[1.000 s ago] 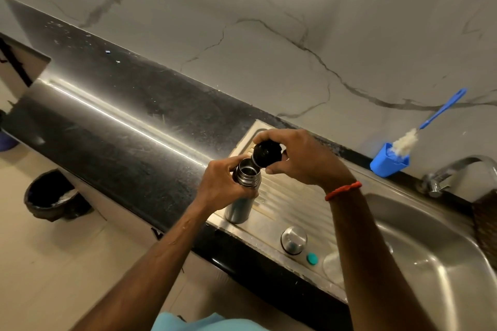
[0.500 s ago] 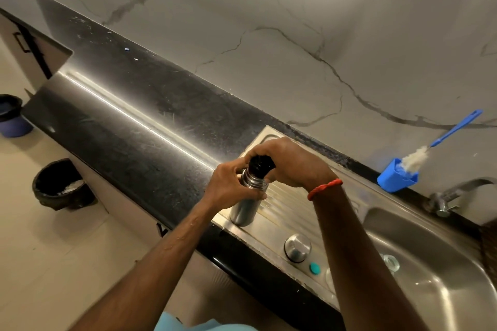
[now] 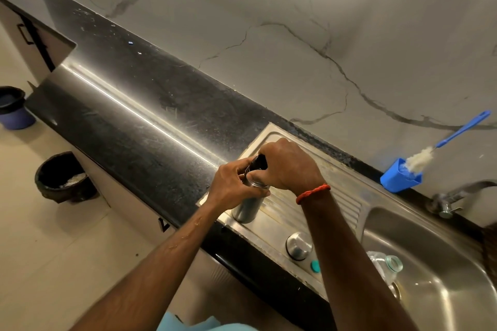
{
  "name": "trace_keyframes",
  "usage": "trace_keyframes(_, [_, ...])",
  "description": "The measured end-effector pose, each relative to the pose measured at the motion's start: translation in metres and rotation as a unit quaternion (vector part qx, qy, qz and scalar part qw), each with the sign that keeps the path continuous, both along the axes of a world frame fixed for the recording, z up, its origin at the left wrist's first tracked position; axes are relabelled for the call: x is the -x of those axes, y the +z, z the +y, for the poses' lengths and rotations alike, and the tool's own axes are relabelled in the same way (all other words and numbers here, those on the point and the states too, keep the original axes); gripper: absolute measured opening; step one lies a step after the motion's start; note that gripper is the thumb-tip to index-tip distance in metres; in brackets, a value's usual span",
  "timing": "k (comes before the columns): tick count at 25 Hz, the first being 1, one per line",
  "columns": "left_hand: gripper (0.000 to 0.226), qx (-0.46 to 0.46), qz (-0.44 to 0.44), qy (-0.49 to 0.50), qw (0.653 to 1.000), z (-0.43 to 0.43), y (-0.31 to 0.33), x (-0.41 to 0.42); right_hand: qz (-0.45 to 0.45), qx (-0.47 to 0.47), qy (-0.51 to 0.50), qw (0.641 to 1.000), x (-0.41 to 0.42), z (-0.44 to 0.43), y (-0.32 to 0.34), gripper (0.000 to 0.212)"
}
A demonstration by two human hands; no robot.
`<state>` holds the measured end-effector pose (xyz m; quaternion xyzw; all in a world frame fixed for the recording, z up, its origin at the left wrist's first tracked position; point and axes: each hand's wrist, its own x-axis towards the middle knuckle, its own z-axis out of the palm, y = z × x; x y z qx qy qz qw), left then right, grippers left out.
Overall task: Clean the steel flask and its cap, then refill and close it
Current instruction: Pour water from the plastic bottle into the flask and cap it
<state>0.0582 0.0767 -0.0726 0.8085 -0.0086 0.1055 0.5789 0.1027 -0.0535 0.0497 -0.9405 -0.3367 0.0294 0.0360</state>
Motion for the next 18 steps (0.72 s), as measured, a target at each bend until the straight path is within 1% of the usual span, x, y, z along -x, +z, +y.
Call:
trace_keyframes(3, [0.064,-0.005,-0.003,0.006,1.000,-0.001,-0.001,-0.001,0.010,0.010,-0.016,1.000,0.002,0.005,0.003,0.045])
trace_keyframes(5, [0.064,-0.010,-0.001,0.015,1.000,-0.002,-0.003,-0.001,-0.001,0.028,-0.018,0.999,0.003,0.007,0.005,0.046])
trace_keyframes(8, [0.057,-0.007,0.000,0.025,1.000,-0.003,-0.007,-0.002,-0.044,0.060,-0.049,0.996,0.007,0.013,0.000,0.044])
trace_keyframes(11, [0.060,0.002,0.009,0.040,0.999,-0.004,-0.010,-0.004,-0.122,0.102,-0.127,0.979,0.010,0.020,-0.008,0.040])
trace_keyframes(13, [0.057,-0.002,0.009,0.038,0.999,-0.004,-0.010,-0.005,-0.137,0.117,-0.135,0.974,0.010,0.020,-0.010,0.038])
trace_keyframes(15, [0.052,-0.006,0.003,0.027,1.000,-0.005,-0.007,-0.005,-0.113,0.108,-0.113,0.981,0.008,0.018,-0.007,0.042])
trace_keyframes(18, [0.066,0.002,0.023,0.015,1.000,-0.002,-0.007,-0.006,-0.012,0.087,-0.068,0.994,-0.001,0.011,0.005,0.039])
